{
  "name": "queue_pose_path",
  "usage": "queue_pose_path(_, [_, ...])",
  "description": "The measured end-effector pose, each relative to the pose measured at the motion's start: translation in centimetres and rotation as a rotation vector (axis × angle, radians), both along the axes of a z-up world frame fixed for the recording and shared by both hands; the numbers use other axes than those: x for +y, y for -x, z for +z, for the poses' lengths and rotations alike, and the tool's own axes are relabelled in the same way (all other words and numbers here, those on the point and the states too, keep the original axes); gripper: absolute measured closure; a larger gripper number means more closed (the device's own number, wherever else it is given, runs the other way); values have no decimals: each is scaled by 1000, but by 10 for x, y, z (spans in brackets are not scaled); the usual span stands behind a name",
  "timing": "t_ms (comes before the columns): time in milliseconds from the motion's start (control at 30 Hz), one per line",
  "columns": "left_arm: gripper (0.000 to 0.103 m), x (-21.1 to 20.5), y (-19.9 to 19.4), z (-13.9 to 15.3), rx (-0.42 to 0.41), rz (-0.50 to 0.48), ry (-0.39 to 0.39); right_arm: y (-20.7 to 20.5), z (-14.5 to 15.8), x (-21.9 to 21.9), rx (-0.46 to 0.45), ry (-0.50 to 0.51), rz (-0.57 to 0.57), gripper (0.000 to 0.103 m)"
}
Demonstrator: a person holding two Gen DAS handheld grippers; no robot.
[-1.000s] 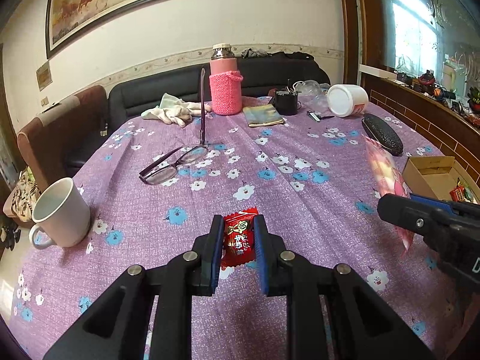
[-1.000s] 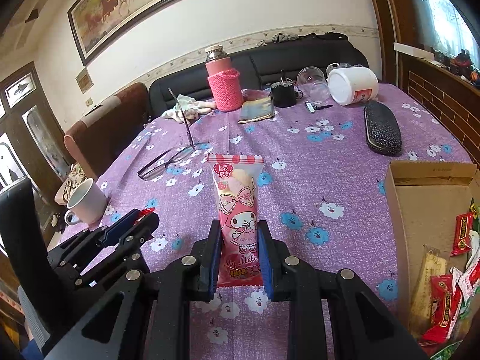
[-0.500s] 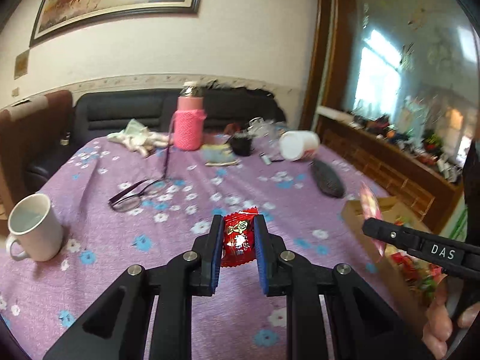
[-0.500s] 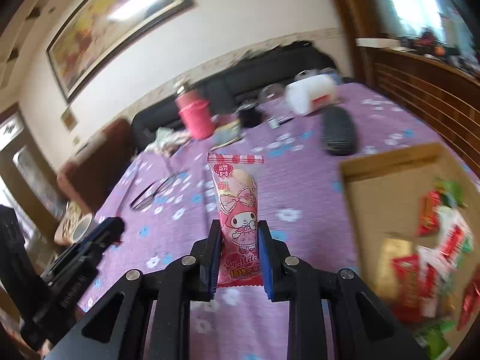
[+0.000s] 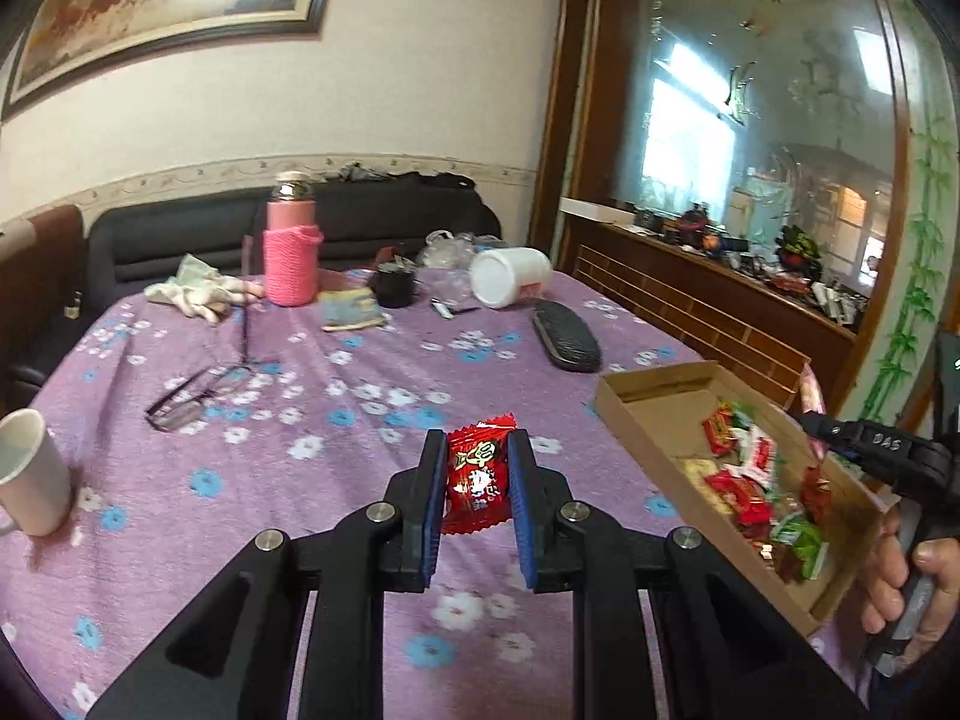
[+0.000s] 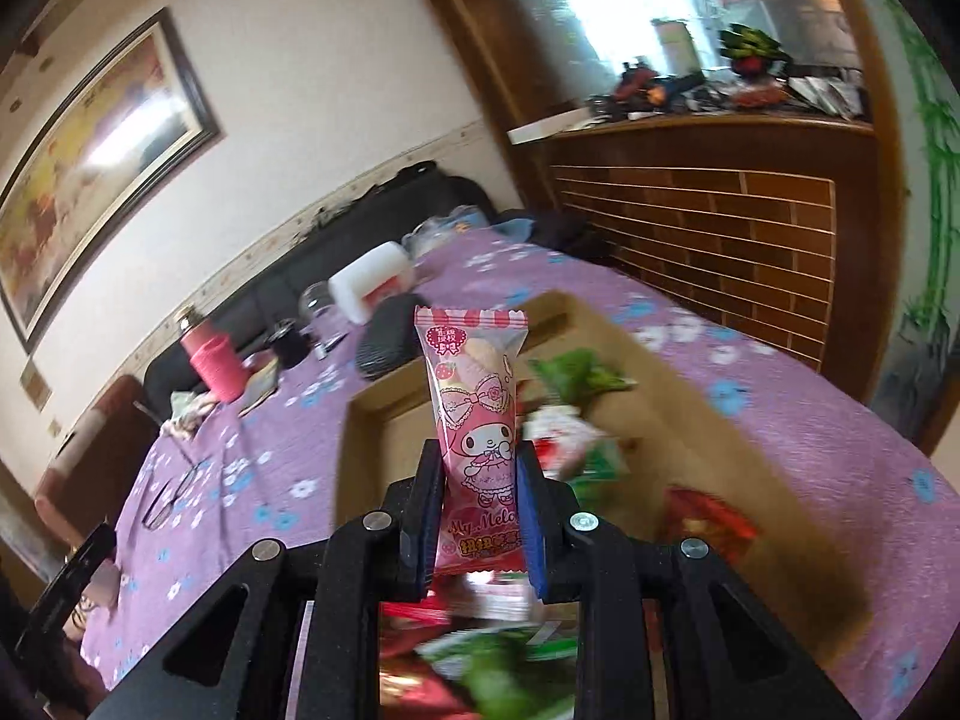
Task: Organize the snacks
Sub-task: 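Carry the pink bar in the right tool and red candy in the left tool to the tray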
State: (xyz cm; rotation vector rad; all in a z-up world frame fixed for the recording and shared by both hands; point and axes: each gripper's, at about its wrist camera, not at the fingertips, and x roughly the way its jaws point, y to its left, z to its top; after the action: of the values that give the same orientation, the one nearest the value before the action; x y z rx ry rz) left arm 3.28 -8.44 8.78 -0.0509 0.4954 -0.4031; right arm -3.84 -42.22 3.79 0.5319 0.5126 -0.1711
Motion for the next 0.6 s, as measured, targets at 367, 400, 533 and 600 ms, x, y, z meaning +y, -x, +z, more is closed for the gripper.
queue_pose_path(367, [84,-92,11,15,120,-180,13,8,-16,-31,17,-118,-12,79])
queue_pose_path(400, [84,-103,11,15,133,-201,16,8,-17,-34,20,-134,-11,79])
queue_pose_path(533, [84,-156,18,6,165,-275,1,9,-23,-42,42,-158,-22,79])
queue_pose_path(600, [84,-180,20,-4,192,-312,0,9,-27,-43,61,-165,-18,79])
